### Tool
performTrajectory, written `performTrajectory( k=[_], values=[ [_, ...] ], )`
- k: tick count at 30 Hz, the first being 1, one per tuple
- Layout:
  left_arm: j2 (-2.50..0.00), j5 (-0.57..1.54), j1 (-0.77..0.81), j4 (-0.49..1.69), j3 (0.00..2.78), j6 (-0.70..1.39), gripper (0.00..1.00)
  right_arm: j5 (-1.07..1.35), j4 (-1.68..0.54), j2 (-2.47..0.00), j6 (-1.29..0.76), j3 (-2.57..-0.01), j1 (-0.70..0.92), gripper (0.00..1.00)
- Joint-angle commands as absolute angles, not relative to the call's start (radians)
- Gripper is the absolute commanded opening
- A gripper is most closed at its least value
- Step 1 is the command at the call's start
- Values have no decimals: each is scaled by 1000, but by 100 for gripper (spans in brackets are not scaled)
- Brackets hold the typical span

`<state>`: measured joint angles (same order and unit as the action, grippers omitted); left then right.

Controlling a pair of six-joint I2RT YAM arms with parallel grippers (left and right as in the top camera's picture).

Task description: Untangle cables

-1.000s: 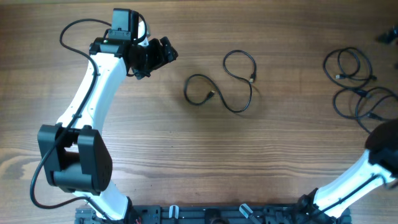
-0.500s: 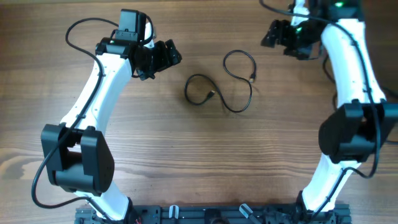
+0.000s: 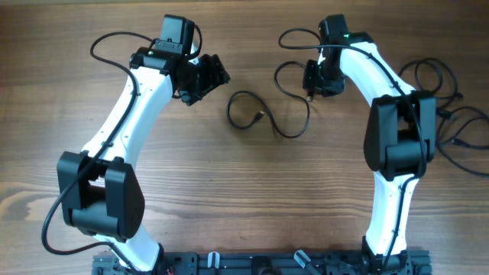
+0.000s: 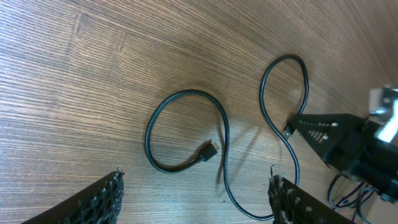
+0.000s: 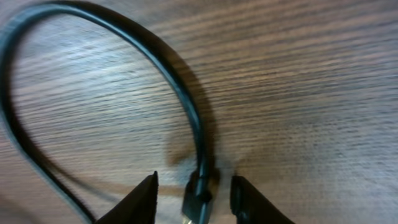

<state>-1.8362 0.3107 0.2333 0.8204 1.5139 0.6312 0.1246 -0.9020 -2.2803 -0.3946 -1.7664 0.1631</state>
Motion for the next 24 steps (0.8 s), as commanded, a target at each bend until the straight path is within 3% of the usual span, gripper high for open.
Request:
performTrajectory(
  k=[1,4,6,10,15,24],
  values=[
    [-1829,294,232,825,1517,641,77,105,-893,-2310,-371,-1758,167,33],
    [-1829,294,232,824,1517,641,77,104,-884,-2330,-335,-1758,167,21],
    [-1829,294,232,826,1517,641,77,105,-896,-2340,-291,-1758,167,4],
    [-1829,294,232,828,1517,641,78,113,-978,-2296,-284,-1825,159,4],
    [-1829,294,232,828,1517,641,78,267,-1048,-2050,-235,-1959,159,4],
    [-1829,294,230,824,1517,645,78,434,-1142,-1948,-306,-1851,318,4]
  ],
)
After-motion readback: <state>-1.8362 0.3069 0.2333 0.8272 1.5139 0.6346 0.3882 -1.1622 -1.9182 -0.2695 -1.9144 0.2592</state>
